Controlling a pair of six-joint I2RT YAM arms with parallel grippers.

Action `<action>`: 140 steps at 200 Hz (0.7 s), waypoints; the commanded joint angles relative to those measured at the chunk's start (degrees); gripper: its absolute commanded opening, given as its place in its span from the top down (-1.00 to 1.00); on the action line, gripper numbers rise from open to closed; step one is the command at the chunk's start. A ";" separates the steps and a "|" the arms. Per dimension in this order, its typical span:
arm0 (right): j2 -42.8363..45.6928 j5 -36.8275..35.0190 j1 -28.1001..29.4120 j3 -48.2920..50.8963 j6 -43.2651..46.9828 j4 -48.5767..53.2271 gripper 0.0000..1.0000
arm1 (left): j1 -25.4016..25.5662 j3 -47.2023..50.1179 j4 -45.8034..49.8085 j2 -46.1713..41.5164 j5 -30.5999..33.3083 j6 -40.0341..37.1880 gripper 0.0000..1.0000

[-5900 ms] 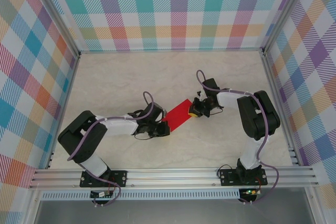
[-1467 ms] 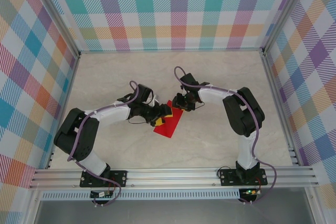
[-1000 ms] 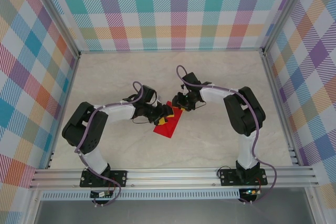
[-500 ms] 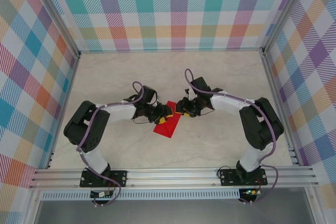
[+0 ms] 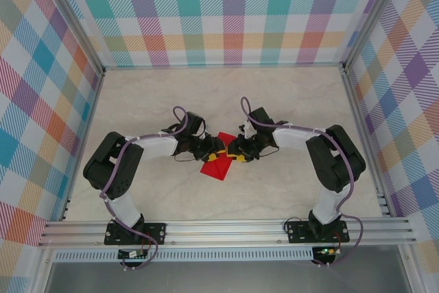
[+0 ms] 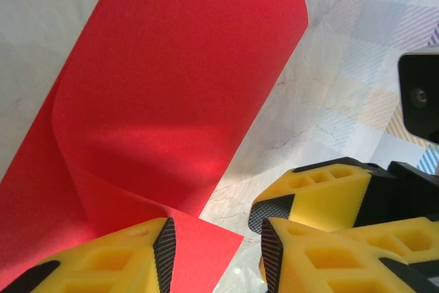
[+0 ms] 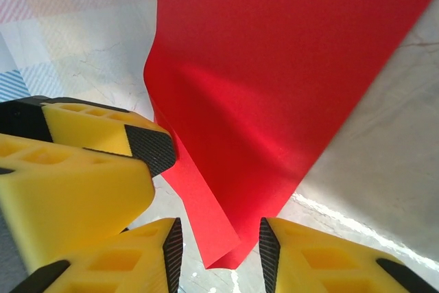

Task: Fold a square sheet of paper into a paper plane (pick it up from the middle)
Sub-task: Fold the triangle a second time at the center of the table.

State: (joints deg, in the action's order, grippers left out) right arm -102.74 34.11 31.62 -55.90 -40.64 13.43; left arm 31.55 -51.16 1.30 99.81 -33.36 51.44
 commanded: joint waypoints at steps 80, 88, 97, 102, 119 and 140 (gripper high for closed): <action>-1.82 2.47 0.96 -0.31 0.20 -1.14 0.74 | 0.44 -0.17 -0.07 -0.06 -0.09 -0.11 0.24; -2.07 2.37 1.00 -0.52 0.47 -0.99 0.79 | 0.44 -0.20 -0.02 -0.14 -0.12 -0.11 0.24; -2.25 2.04 0.99 -0.69 0.68 -0.64 0.83 | 0.44 -0.26 -0.01 -0.36 -0.30 -0.20 0.24; -2.37 1.66 0.99 -0.78 0.89 -0.39 0.84 | 0.44 -0.31 0.03 -0.41 -0.37 -0.19 0.24; -2.65 0.17 1.10 -1.26 1.91 0.87 0.87 | 0.44 -0.28 -0.04 -1.02 -0.88 -0.26 0.24; -2.82 -1.51 1.13 -1.86 3.28 1.92 0.88 | 0.53 -0.13 0.07 -1.76 -2.02 -1.43 0.29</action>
State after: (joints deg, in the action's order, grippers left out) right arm -104.44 34.74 32.36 -55.96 -40.25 13.23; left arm 31.55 -51.16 1.30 99.81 -33.61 51.40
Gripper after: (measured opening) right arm 0.068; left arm 0.371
